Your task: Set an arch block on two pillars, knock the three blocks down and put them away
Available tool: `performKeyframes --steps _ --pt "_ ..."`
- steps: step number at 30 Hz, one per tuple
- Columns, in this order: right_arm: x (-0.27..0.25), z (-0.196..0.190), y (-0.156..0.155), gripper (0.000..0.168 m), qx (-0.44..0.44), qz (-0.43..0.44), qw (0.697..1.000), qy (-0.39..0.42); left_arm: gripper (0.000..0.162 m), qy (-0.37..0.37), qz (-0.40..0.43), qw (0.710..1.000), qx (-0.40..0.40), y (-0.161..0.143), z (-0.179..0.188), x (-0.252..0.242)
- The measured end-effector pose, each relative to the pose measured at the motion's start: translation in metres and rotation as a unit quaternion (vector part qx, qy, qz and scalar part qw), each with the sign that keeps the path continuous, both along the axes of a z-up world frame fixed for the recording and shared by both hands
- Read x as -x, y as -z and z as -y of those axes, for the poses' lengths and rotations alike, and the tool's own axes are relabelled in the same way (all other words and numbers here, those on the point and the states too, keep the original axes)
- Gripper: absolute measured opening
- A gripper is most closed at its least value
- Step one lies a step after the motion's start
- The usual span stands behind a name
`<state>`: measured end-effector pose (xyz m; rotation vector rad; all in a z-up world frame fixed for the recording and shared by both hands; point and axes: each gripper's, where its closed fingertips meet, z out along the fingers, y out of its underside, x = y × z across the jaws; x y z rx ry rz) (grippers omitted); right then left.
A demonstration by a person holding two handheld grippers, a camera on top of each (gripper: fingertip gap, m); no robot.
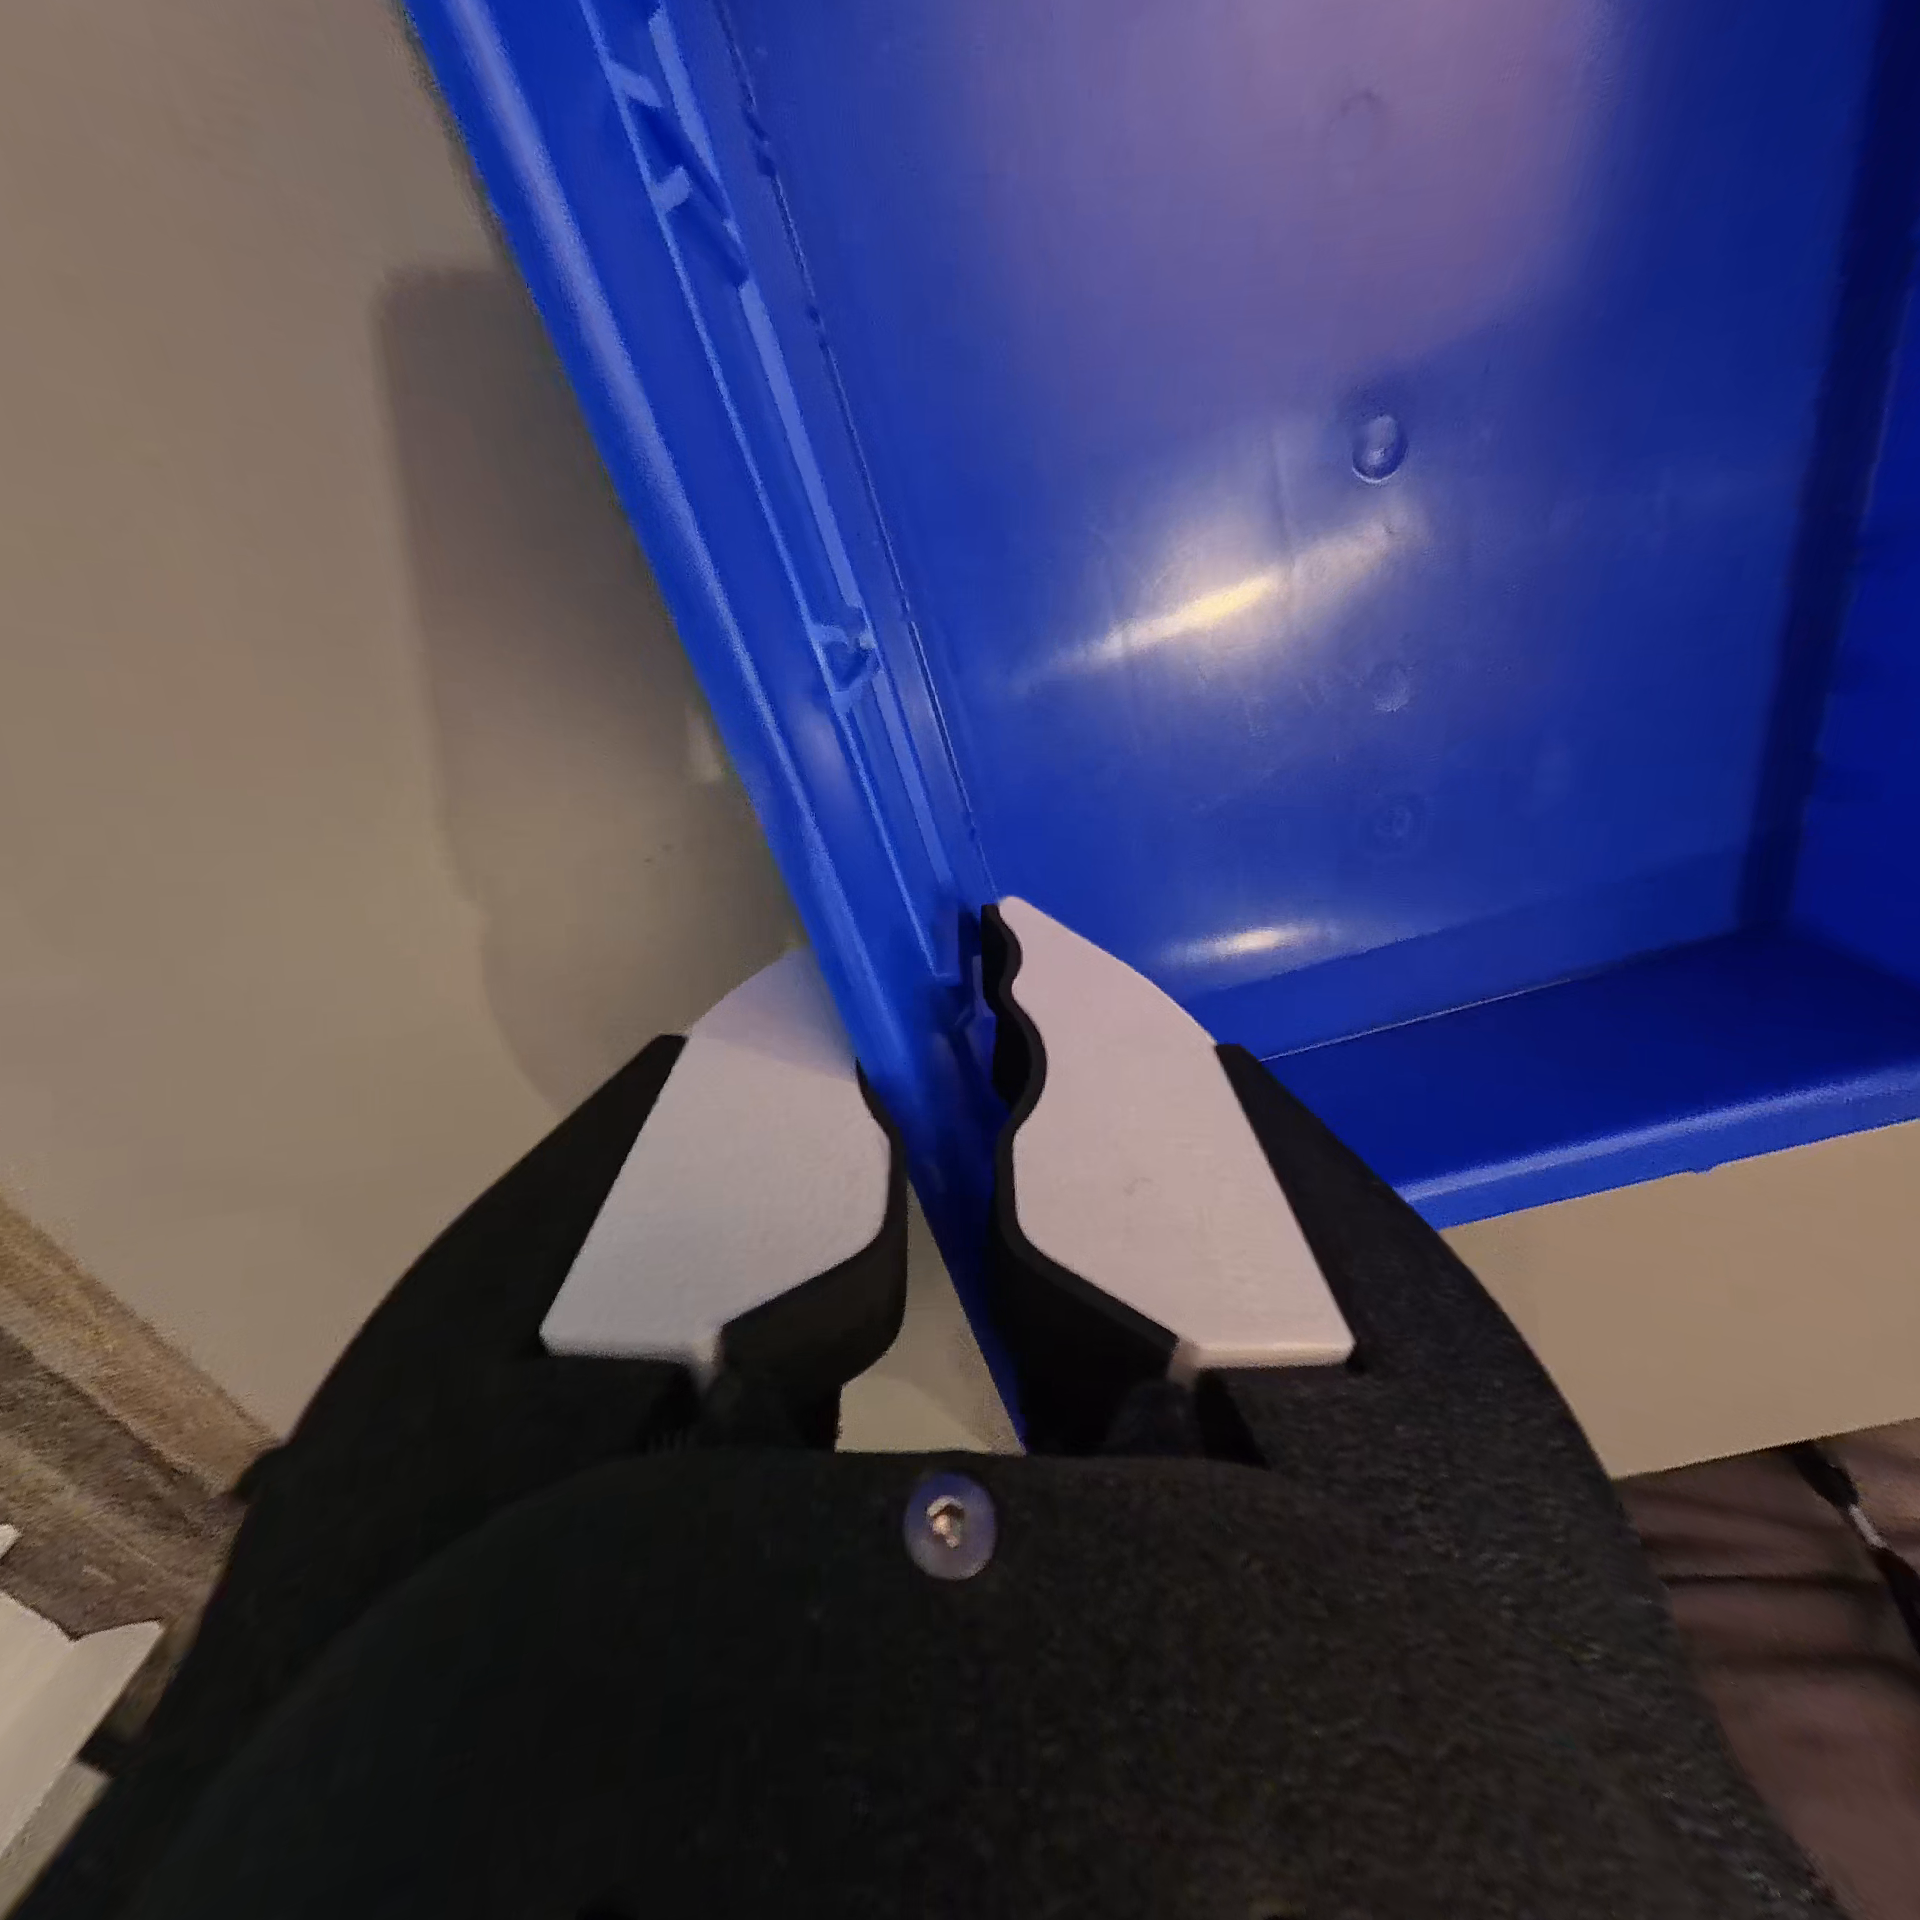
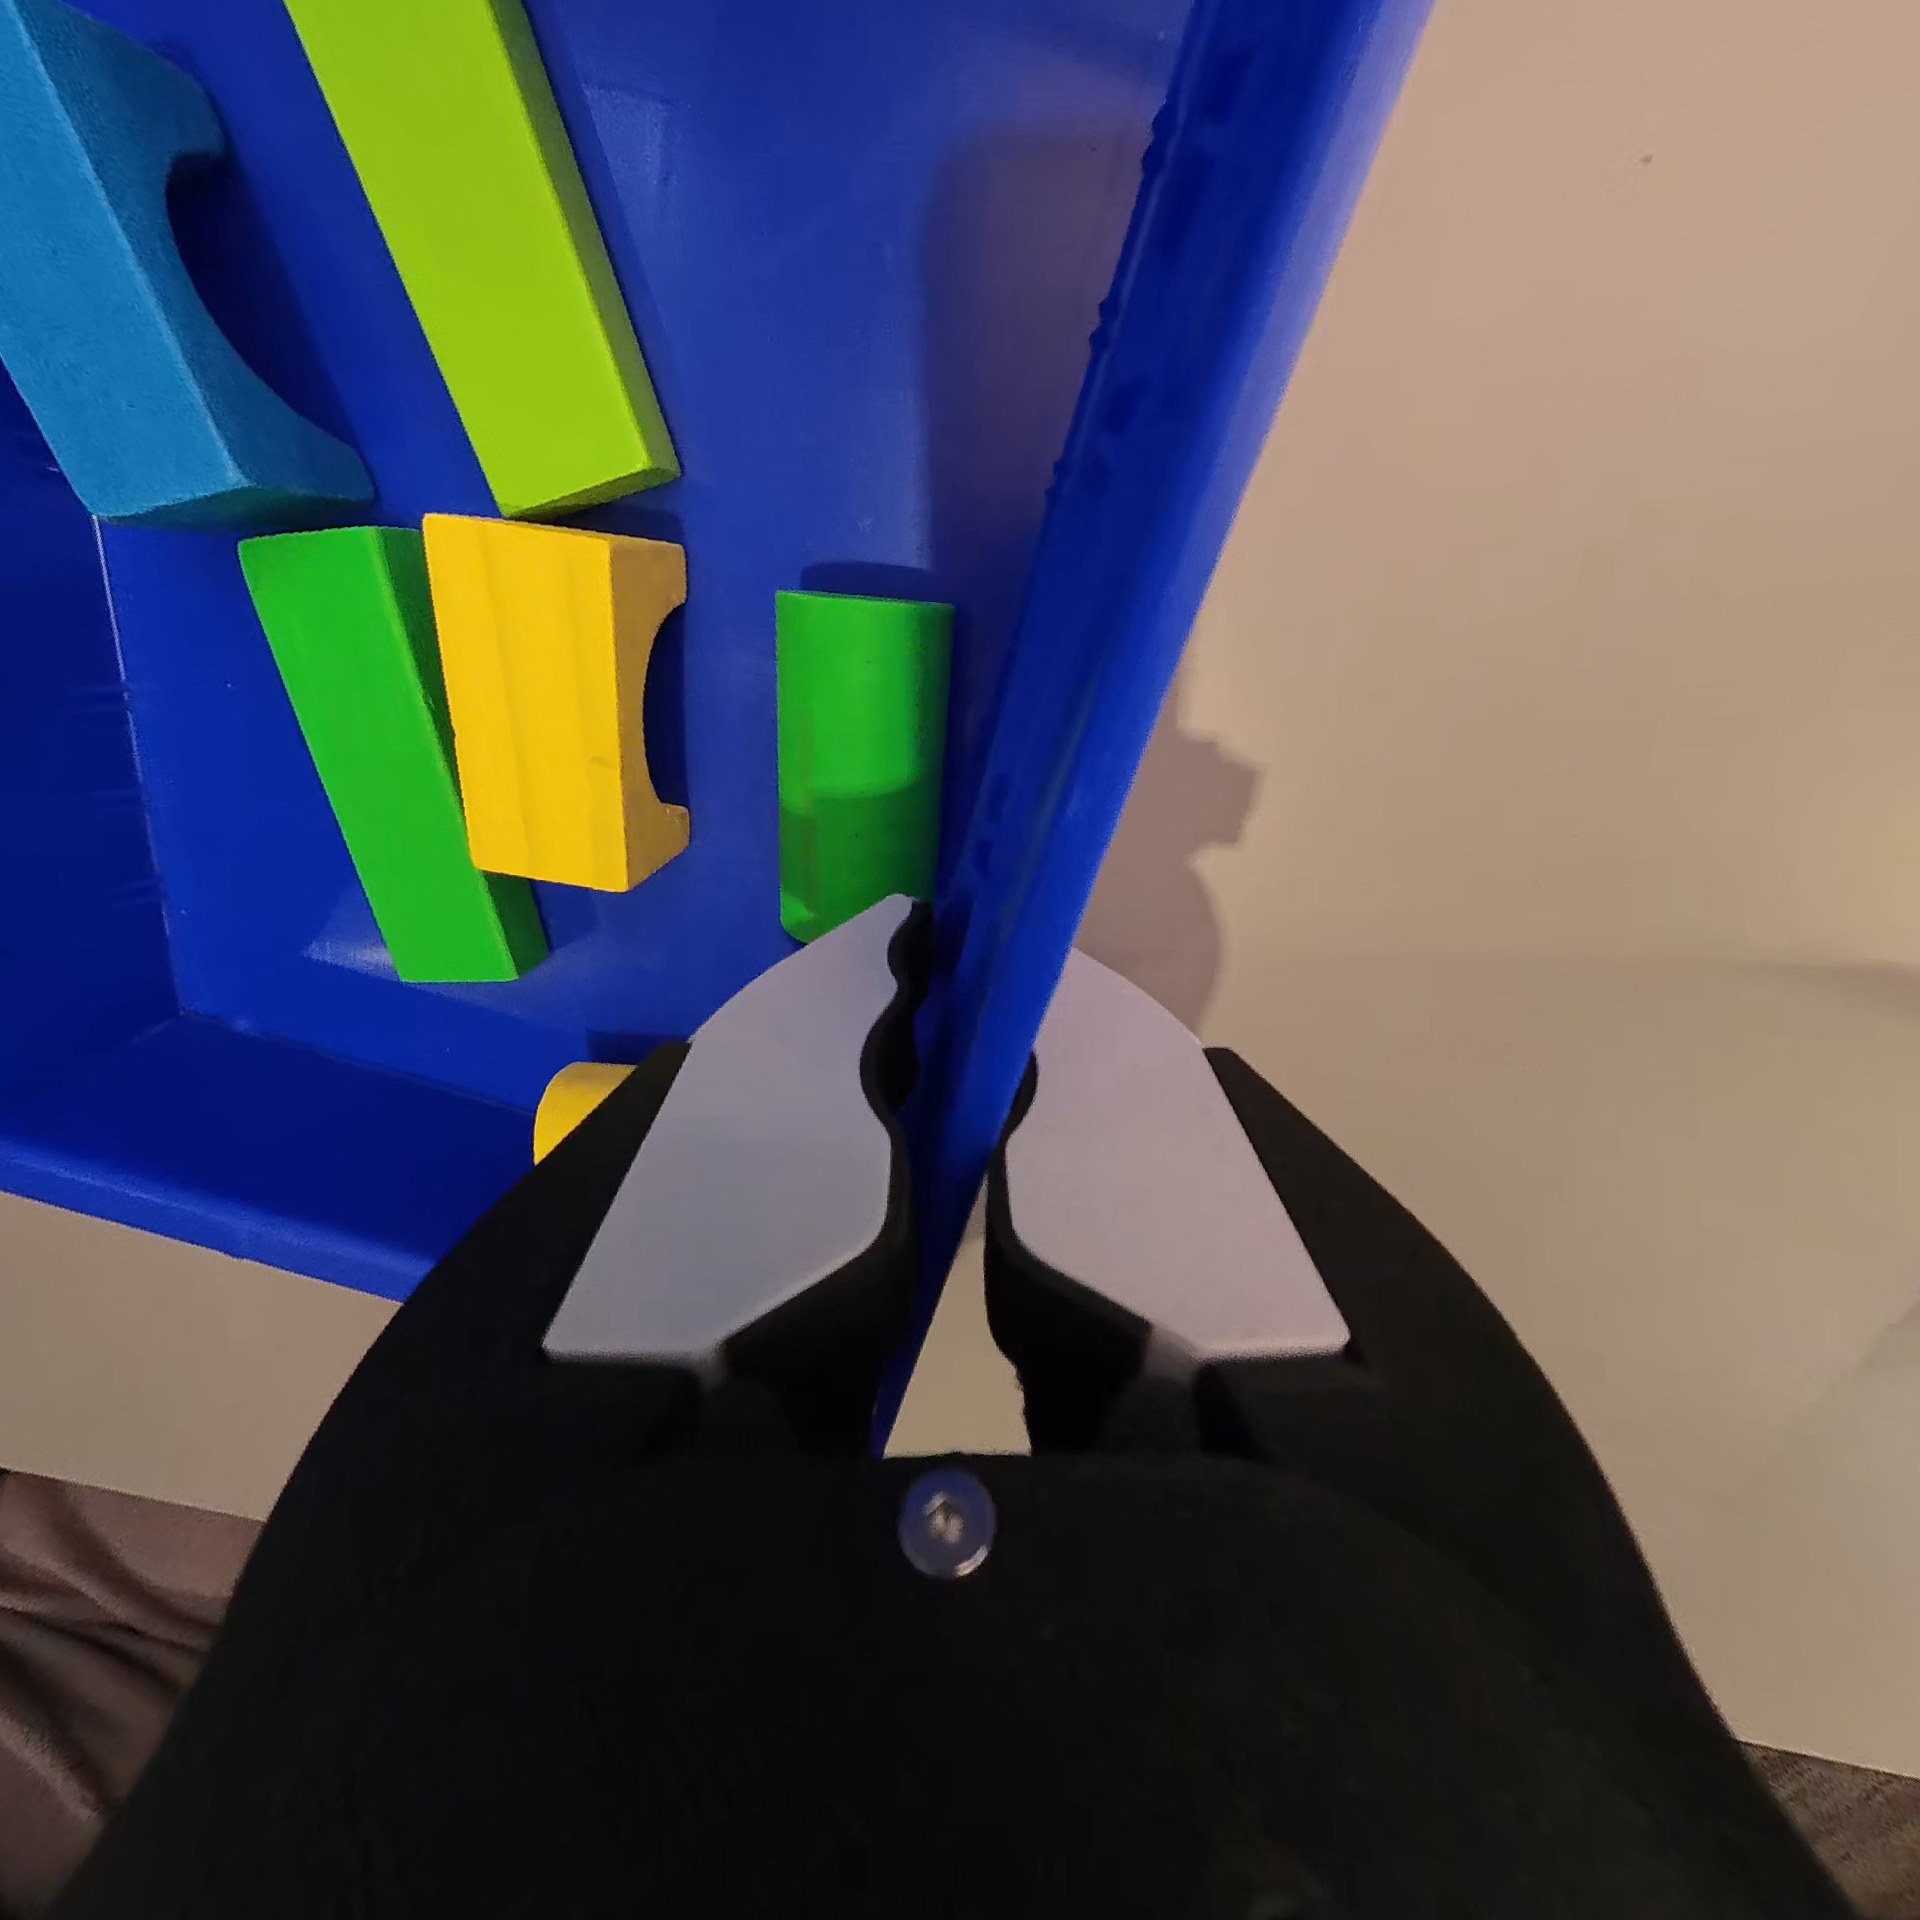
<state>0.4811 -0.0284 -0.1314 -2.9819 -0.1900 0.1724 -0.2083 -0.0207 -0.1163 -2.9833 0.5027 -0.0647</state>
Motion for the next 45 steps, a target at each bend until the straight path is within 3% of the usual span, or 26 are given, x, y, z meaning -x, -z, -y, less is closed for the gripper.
performKeyframes --steps 7,16,21,32,35,39,41,45 --pt "0.036 -0.001 -0.001 0.010 -0.002 0.003 1.000 -0.012 0.011 0.017 0.008 1.000 0.009 0.000 -0.004 -0.049" --pt "0.094 0.007 -0.002 0.014 0.022 0.004 0.998 -0.055 0.026 0.062 -0.046 0.997 0.005 0.002 -0.001 -0.103" --pt "0.094 -0.016 -0.011 0.017 -0.002 0.027 0.999 -0.040 0.037 0.093 -0.056 0.994 0.001 0.003 0.004 -0.131" --pt "0.089 -0.027 -0.005 0.019 0.072 0.034 0.997 -0.003 0.047 0.146 -0.020 0.989 -0.023 0.003 0.007 -0.186" --pt "0.084 -0.028 -0.002 0.019 0.087 0.039 0.995 0.007 0.051 0.164 -0.042 0.985 -0.039 0.004 0.004 -0.191" --pt "0.085 -0.029 0.011 0.016 0.110 0.029 0.993 0.020 0.053 0.176 -0.012 0.984 -0.031 0.003 0.006 -0.196" --pt "0.090 -0.029 0.014 0.005 0.116 0.010 0.993 0.023 0.050 0.179 0.015 0.983 -0.033 -0.003 0.006 -0.199" --pt "0.090 -0.029 0.014 0.006 0.122 -0.005 0.992 0.017 0.047 0.187 0.058 0.978 -0.067 -0.029 0.004 -0.197"
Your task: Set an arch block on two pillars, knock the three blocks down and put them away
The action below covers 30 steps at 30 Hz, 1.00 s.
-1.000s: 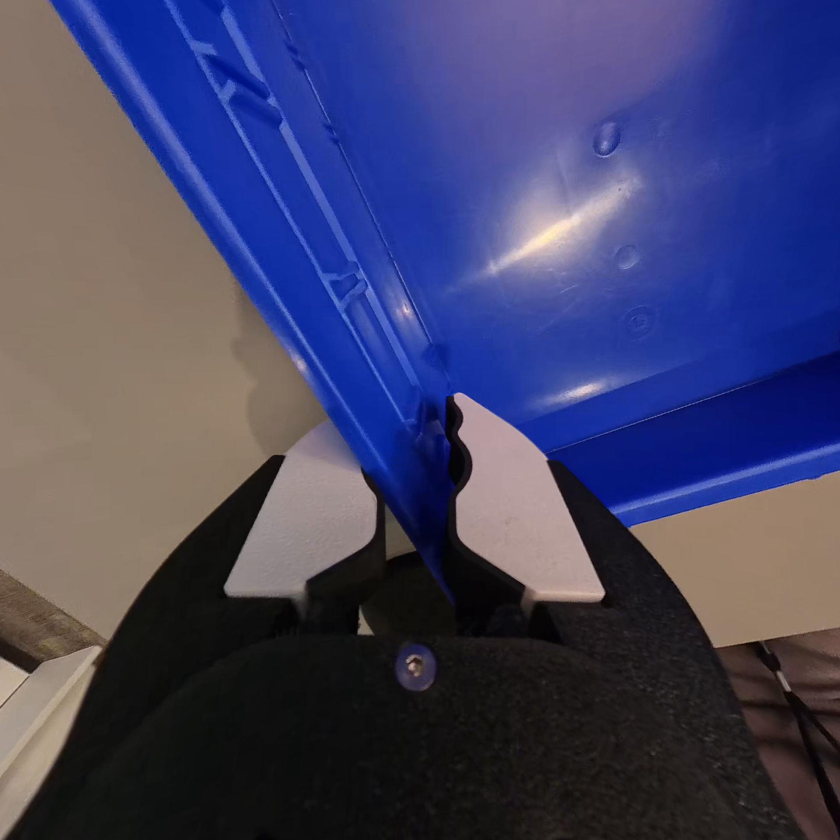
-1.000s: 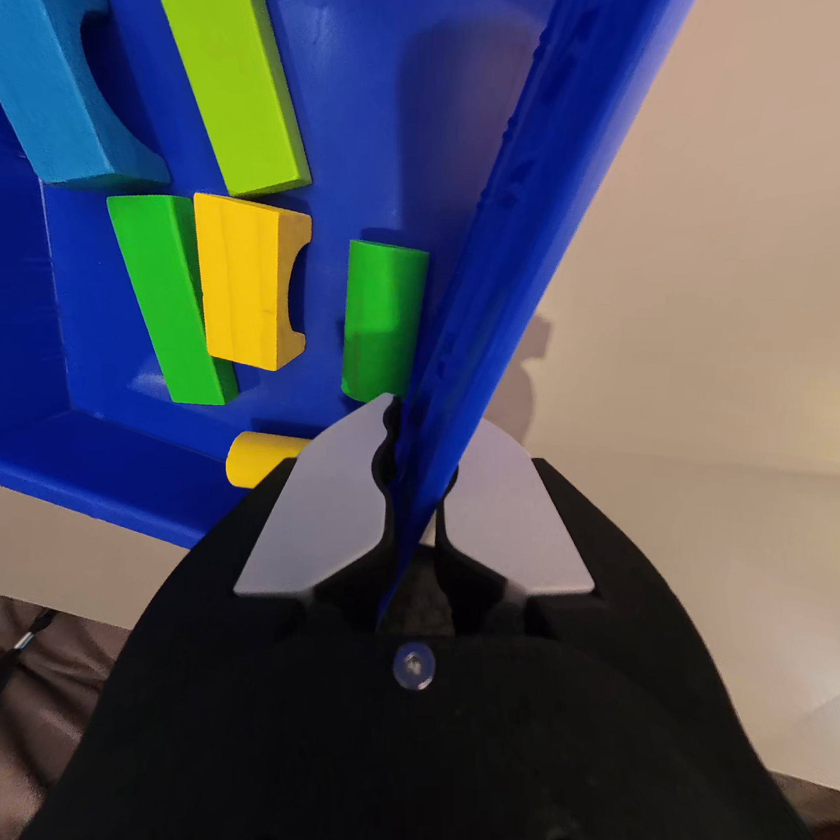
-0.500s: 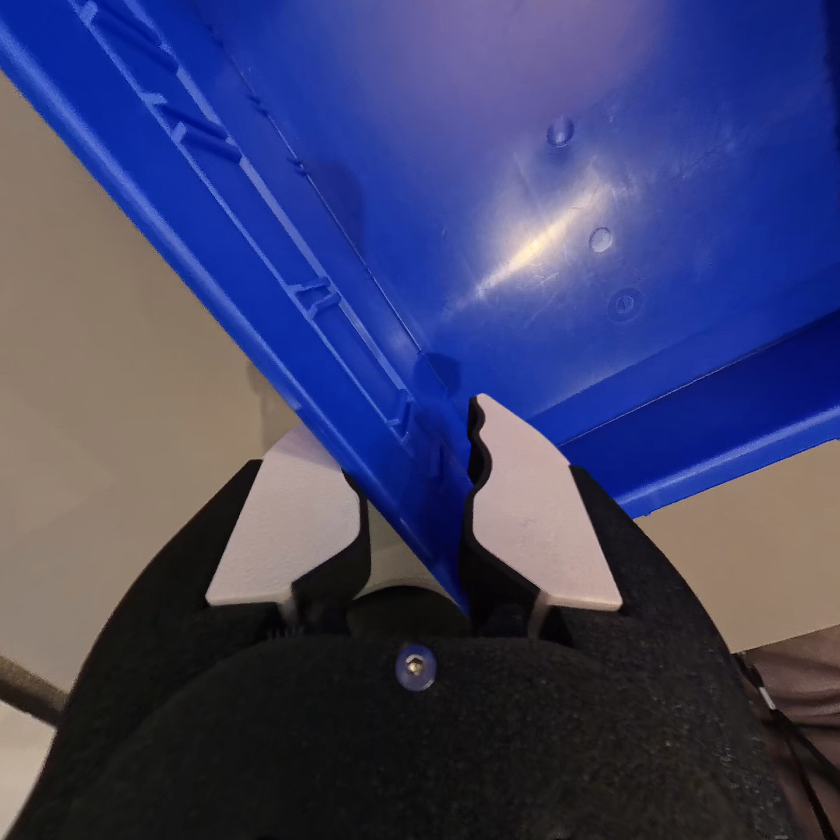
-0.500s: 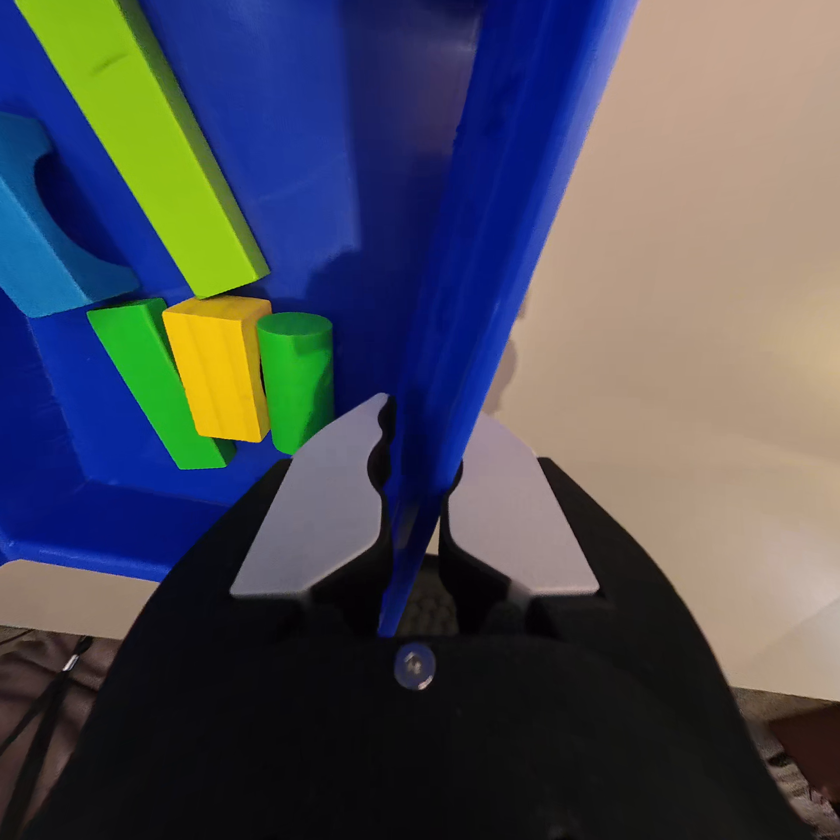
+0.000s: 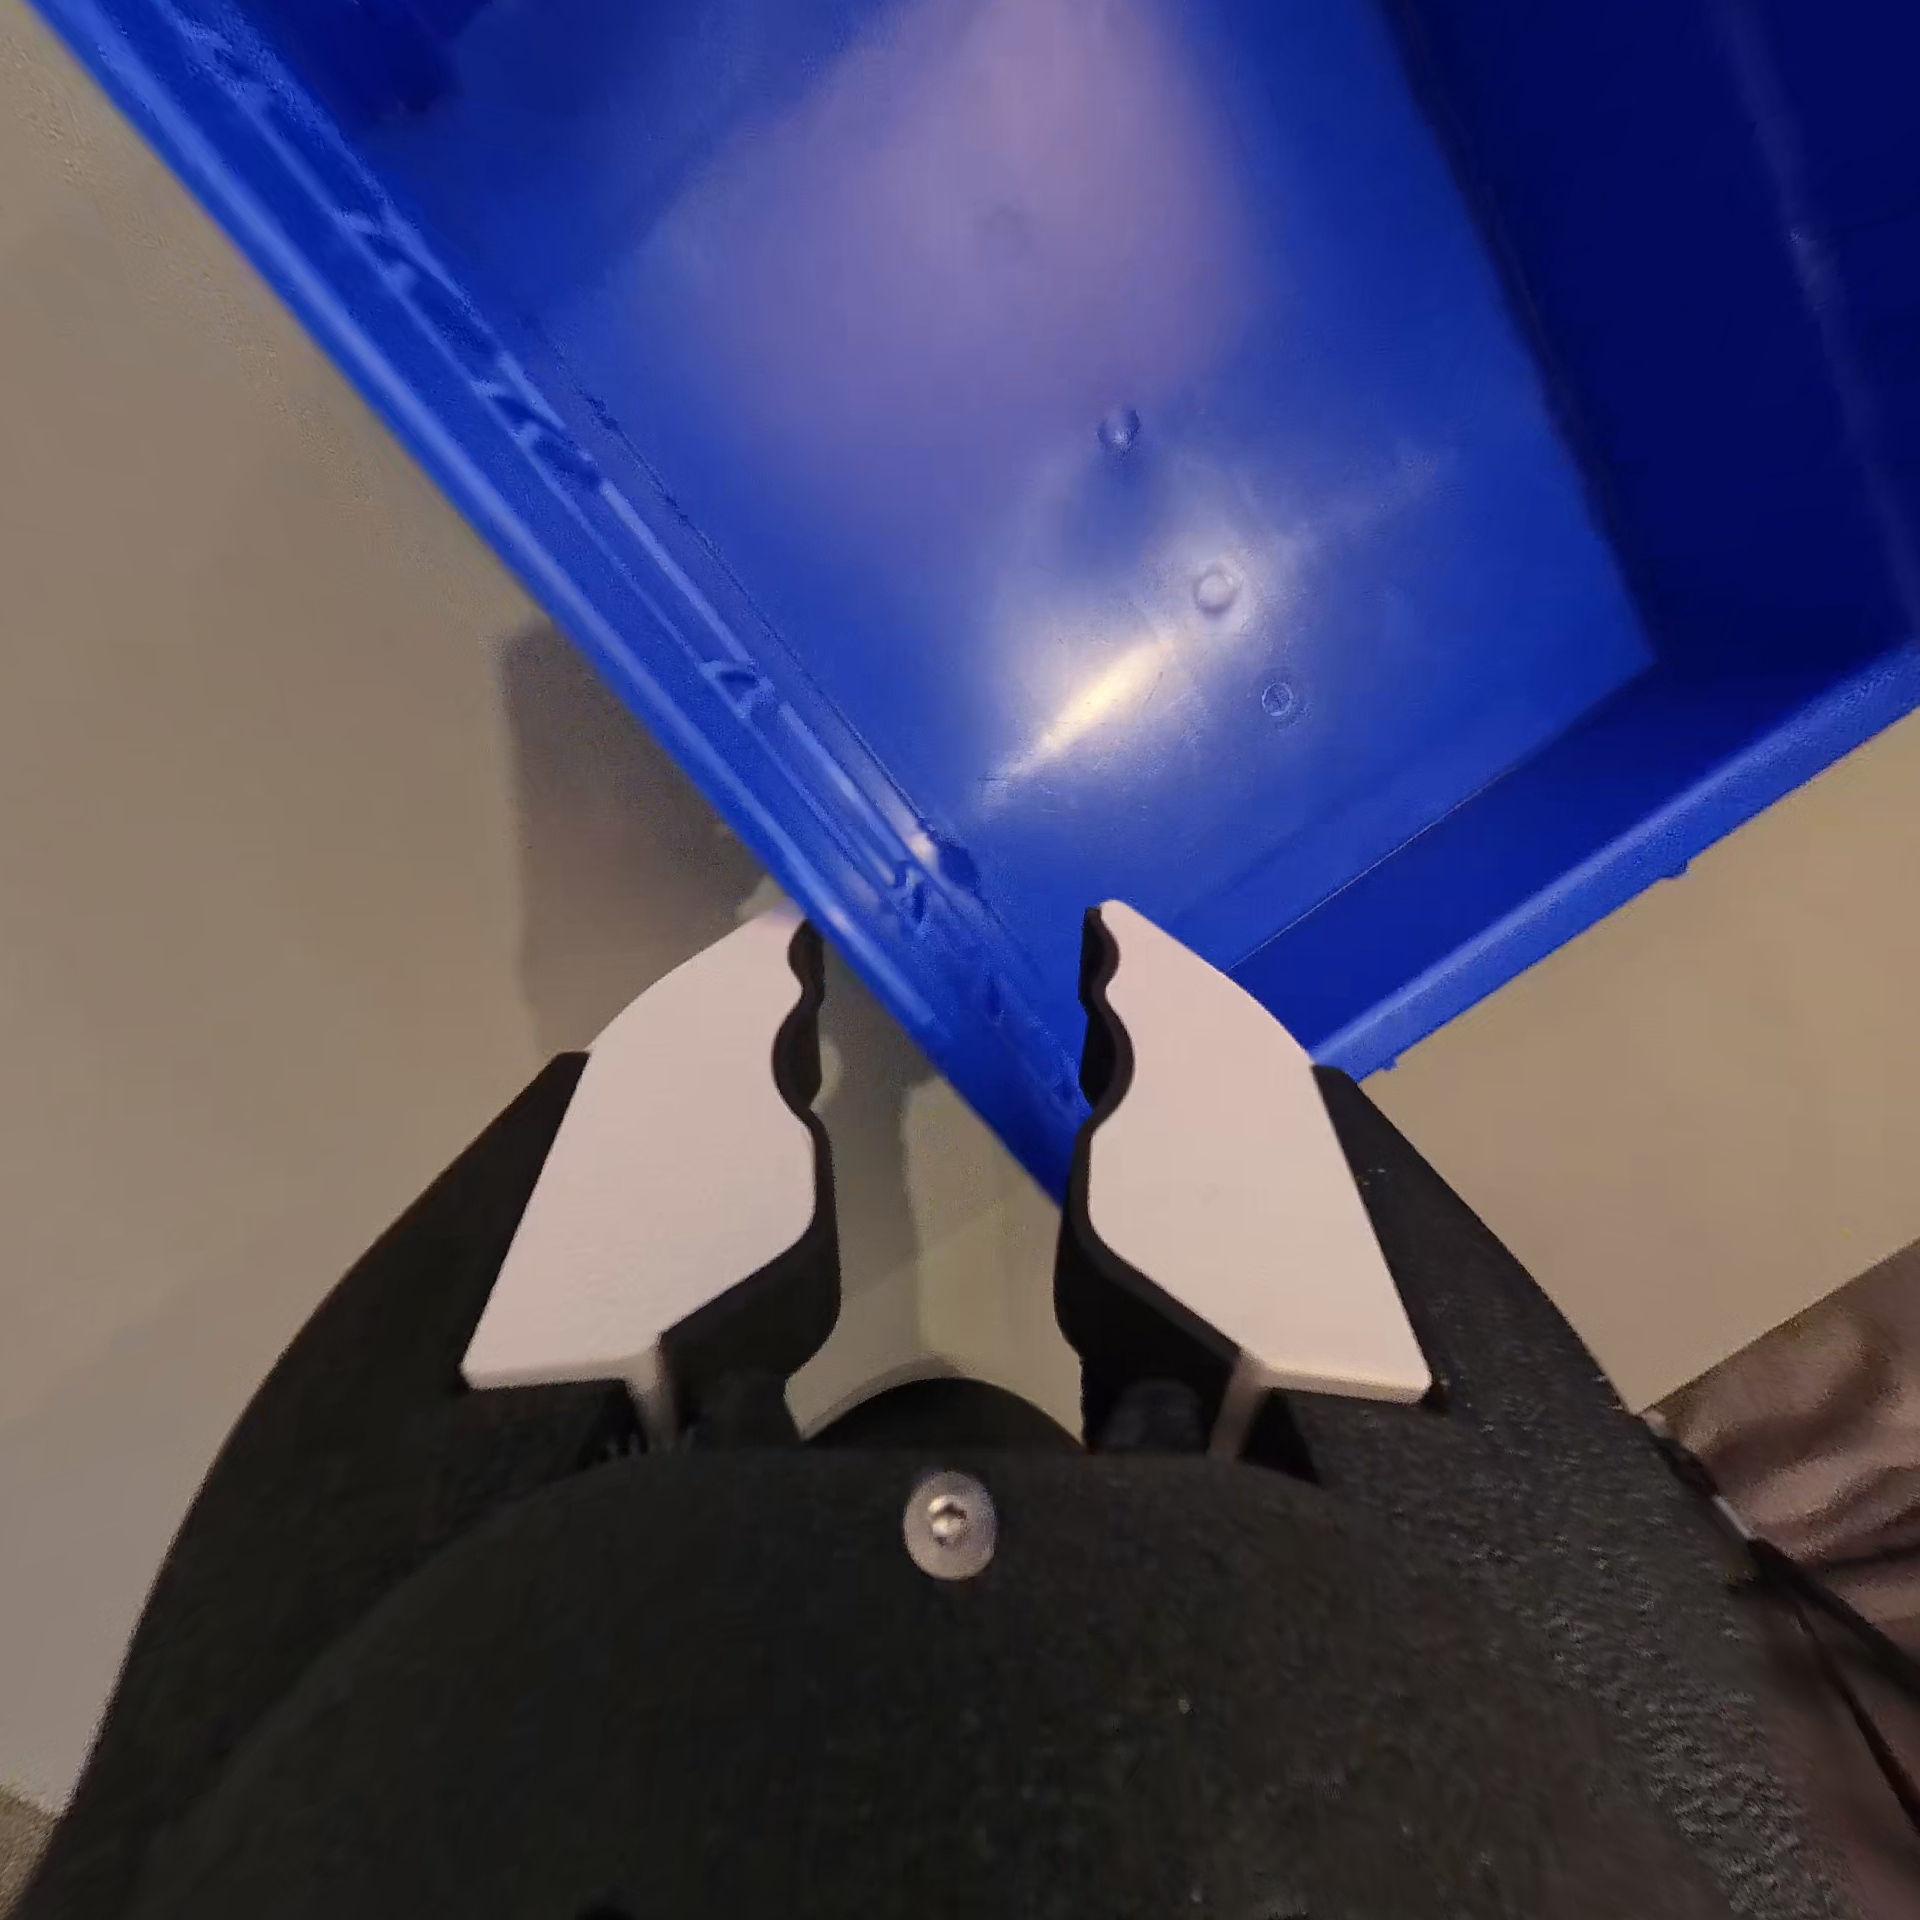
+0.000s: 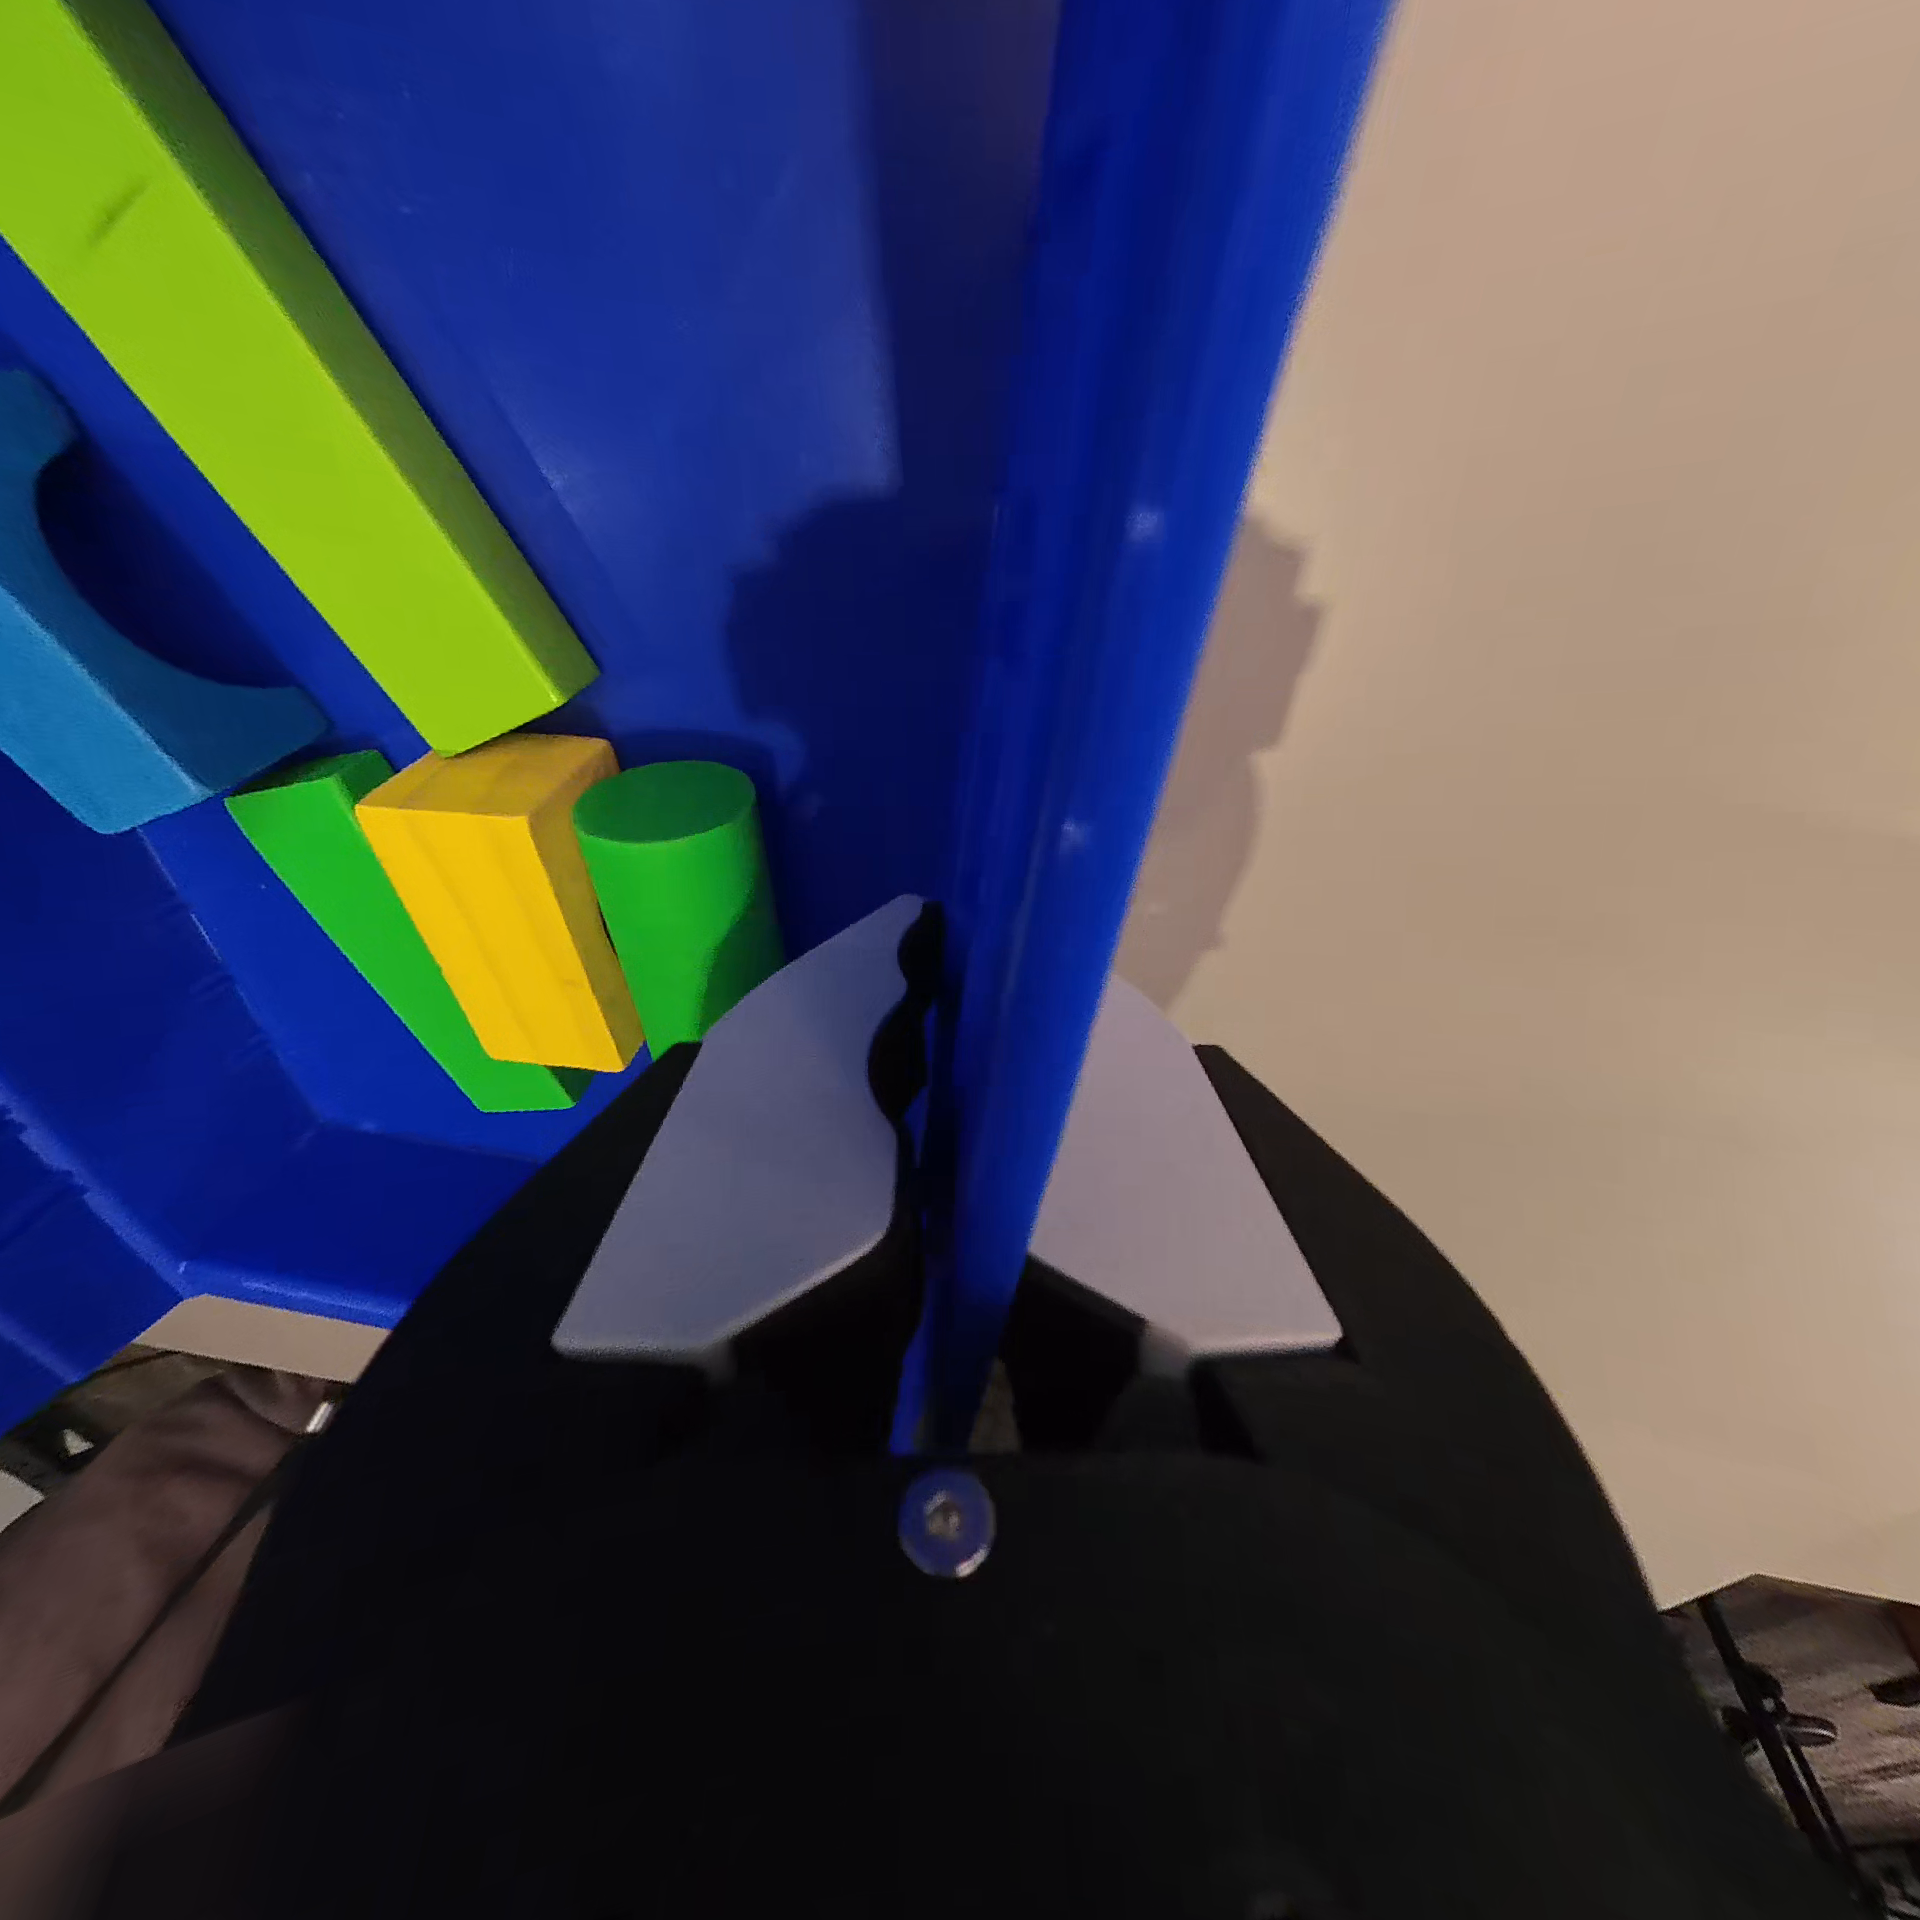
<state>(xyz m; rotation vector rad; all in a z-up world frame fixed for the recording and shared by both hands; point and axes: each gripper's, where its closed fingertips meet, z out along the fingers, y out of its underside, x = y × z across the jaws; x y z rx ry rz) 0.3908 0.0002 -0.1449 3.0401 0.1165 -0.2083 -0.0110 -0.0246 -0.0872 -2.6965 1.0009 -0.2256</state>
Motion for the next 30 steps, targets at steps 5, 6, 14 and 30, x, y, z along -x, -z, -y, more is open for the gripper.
performKeyframes --steps 5,6,14,30 --pt "-0.004 0.004 -0.001 0.006 0.012 -0.019 1.000 0.005 0.048 -0.012 0.052 0.996 -0.069 -0.051 0.000 0.025" --pt "-0.008 0.005 -0.002 0.006 0.012 -0.016 1.000 0.007 0.048 -0.017 0.067 0.994 -0.085 -0.062 0.000 0.031" --pt "-0.036 0.016 -0.021 0.006 0.012 -0.013 0.999 0.032 0.045 -0.080 0.158 0.973 -0.149 -0.118 0.007 0.091" --pt "0.058 -0.012 -0.174 0.006 -0.036 0.028 0.998 -0.044 0.043 -0.192 0.316 0.894 -0.252 -0.177 0.015 0.191"
